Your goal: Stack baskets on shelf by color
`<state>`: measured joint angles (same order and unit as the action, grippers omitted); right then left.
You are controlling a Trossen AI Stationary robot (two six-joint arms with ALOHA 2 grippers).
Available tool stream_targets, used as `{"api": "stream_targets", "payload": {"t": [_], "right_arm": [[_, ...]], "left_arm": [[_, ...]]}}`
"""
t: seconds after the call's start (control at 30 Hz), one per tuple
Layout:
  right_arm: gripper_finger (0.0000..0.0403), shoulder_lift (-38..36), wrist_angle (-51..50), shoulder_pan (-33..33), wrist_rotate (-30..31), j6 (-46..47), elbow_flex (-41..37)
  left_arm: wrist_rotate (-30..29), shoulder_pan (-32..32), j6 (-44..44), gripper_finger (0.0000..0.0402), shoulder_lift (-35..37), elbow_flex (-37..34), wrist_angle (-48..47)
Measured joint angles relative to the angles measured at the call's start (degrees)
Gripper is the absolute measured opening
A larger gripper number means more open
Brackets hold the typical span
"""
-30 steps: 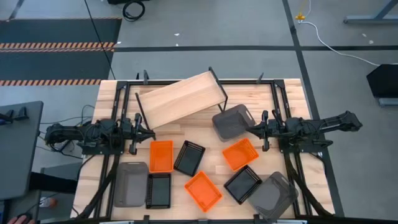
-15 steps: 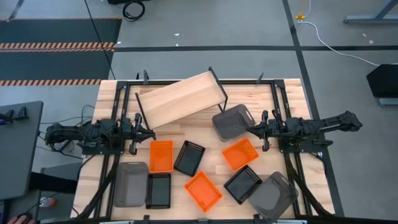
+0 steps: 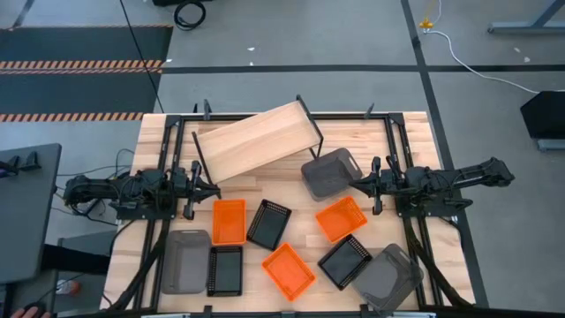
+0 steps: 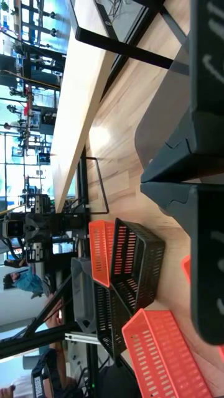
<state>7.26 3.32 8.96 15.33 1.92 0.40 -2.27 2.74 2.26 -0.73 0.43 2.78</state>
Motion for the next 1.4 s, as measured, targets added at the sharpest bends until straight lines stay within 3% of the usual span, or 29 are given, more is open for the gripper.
{"api": "stream_targets", "payload": {"t": [1.4], "right_arm": [[0.0012,0.0,0.0,0.0,0.0,0.0,0.0]], "left_arm": [[0.0,0.0,0.0,0.0033,0.0,0.0,0.0]]}}
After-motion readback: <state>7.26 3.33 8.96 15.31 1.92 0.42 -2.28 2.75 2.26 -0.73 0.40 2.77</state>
